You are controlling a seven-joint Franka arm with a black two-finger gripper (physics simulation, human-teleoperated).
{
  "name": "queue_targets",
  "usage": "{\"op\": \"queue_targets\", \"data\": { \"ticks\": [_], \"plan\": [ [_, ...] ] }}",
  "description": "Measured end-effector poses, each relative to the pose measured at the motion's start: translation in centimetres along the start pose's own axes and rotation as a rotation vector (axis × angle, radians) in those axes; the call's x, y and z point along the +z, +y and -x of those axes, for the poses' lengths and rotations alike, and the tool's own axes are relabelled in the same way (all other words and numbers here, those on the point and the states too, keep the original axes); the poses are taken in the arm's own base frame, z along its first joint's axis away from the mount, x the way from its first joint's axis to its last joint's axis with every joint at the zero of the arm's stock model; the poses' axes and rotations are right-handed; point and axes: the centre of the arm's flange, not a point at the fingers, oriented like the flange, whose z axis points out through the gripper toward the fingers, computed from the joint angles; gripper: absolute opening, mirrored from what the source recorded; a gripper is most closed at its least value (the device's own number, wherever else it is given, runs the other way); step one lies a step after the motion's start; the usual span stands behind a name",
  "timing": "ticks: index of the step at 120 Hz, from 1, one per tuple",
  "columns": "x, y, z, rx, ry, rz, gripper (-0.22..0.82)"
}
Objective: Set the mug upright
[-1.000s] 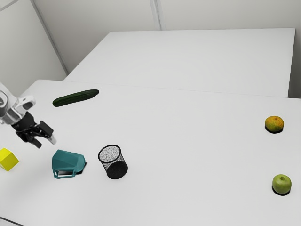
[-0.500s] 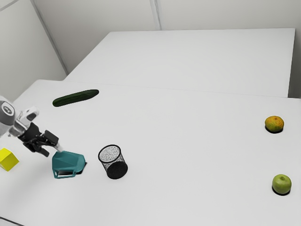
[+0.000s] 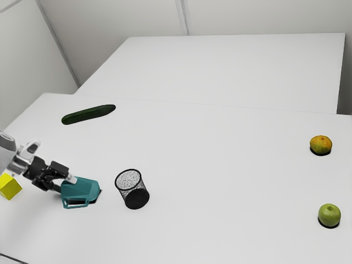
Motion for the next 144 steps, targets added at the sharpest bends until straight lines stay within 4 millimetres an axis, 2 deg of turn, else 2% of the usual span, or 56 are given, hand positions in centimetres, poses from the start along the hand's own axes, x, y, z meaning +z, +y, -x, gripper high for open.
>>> {"op": "queue_targets", "data": {
  "ticks": [15,41,61,82,120,144],
  "plan": [
    [0.3,0.1,0.2,0.006,0.012,0.073,0.60],
    [1.5,1.7,0.1,0.052,0.013,0.178,0.60],
    [2.0,1.6,0.4,0.070,0.008,0.203,0.60],
    [1.9,1.2,0.6,0.088,0.014,0.204,0.39],
    [1.9,1.8,0.2,0.134,0.024,0.207,0.00],
    [1.9,3.4,-0.9,0.188,0.027,0.211,-0.07]
  ]
}}
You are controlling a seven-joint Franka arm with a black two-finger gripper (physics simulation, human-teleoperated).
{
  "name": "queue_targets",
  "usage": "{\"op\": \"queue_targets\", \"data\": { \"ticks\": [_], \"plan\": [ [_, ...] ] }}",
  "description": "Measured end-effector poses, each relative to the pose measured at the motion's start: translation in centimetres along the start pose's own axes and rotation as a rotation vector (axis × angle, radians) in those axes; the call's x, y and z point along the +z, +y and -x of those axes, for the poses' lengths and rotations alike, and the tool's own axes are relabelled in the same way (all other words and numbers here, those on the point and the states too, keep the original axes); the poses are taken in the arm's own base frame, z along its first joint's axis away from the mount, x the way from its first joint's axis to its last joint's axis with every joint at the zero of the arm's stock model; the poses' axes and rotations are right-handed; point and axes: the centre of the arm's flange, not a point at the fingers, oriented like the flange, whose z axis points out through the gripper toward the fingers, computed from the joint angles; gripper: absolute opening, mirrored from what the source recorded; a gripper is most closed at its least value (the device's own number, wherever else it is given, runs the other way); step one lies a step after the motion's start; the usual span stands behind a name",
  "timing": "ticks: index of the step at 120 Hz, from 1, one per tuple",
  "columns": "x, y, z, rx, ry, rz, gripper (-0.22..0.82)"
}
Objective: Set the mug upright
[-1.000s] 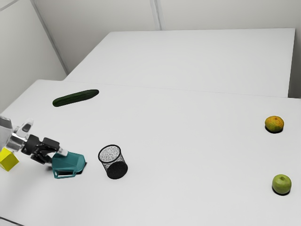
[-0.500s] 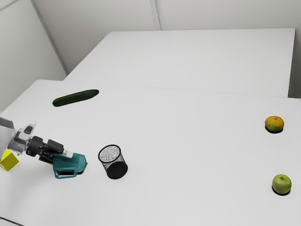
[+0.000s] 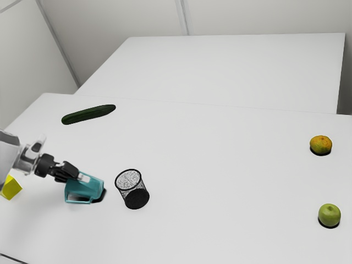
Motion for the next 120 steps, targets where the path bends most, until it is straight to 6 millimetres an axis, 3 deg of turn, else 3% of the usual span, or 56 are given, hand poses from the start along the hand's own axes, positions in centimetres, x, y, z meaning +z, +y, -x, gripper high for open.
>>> {"op": "queue_targets", "data": {
  "ticks": [13,37,50,59,78,90,100,120],
  "plan": [
    [-0.1,1.2,-0.8,0.039,0.011,0.013,-0.14],
    [-1.9,3.6,-3.9,0.138,0.038,-0.019,-0.14],
    [-2.9,5.9,-6.9,0.228,0.015,-0.080,-0.14],
    [-2.6,7.9,-9.2,0.301,-0.034,-0.139,-0.14],
    [-0.1,12.0,-14.0,0.443,-0.185,-0.305,-0.15],
    [3.9,14.8,-16.2,0.522,-0.297,-0.381,-0.15],
    [7.2,17.1,-17.0,0.580,-0.372,-0.429,-0.15],
    [9.5,18.4,-17.5,0.607,-0.423,-0.526,-0.15]
  ]
}}
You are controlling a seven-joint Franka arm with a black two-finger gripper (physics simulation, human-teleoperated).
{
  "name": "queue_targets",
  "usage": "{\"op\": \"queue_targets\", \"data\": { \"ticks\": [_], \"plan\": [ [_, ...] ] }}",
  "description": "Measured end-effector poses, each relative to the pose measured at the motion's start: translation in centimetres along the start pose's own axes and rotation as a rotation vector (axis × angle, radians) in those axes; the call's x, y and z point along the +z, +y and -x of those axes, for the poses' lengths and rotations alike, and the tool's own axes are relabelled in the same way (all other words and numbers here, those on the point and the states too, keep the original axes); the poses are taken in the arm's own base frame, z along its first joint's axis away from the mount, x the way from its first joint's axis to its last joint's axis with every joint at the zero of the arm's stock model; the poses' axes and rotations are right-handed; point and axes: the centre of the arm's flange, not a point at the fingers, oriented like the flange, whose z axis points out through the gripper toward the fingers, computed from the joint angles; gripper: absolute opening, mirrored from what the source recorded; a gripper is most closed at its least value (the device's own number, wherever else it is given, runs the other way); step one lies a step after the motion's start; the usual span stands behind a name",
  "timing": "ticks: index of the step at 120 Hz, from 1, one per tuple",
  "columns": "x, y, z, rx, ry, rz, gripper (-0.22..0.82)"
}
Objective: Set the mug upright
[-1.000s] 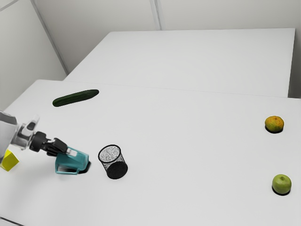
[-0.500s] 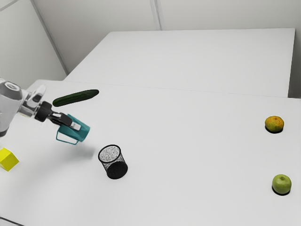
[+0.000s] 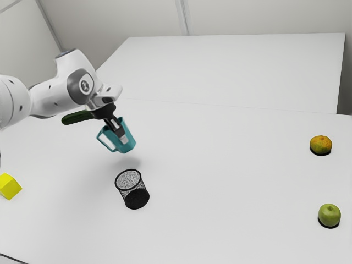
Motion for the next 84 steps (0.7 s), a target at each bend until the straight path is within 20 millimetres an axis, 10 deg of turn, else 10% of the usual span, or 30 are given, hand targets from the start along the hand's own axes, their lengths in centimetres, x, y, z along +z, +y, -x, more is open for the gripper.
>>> {"op": "queue_targets", "data": {
  "ticks": [29,84],
  "plan": [
    [1.1,2.6,-2.1,0.053,-0.082,-0.136,-0.15],
    [5.5,4.5,-0.1,0.014,-0.066,-0.243,-0.15]
  ]
}}
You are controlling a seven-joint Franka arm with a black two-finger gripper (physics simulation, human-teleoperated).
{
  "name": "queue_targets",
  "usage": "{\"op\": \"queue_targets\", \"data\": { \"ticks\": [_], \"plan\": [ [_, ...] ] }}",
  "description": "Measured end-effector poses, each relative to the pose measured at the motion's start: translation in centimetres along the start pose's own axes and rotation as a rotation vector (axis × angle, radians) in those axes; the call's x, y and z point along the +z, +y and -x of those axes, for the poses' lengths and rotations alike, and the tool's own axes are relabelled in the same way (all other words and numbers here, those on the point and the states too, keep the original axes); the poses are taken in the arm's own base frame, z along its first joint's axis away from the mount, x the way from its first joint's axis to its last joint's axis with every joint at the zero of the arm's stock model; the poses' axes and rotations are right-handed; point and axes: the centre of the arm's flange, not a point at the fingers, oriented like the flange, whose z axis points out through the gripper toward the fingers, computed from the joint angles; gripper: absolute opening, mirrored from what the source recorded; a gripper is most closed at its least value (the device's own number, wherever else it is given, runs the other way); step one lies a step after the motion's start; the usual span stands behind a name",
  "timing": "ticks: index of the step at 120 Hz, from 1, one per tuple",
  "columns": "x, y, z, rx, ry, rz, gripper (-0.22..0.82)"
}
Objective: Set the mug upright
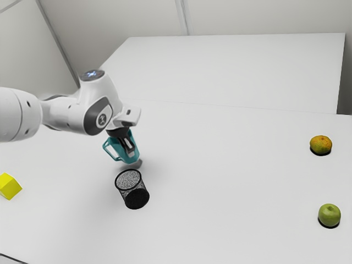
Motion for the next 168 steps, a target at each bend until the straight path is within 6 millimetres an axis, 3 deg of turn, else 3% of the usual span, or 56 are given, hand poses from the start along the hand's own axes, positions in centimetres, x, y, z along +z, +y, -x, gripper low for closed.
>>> {"op": "queue_targets", "data": {
  "ticks": [49,93,125,168],
  "plan": [
    [2.0,1.6,0.8,-0.040,0.041,-0.029,-0.15],
    [2.3,2.2,1.3,-0.068,0.068,-0.037,-0.12],
    [2.1,2.1,1.2,-0.078,0.078,-0.040,0.07],
    [1.3,1.9,1.2,-0.088,0.093,-0.044,0.47]
  ]
}}
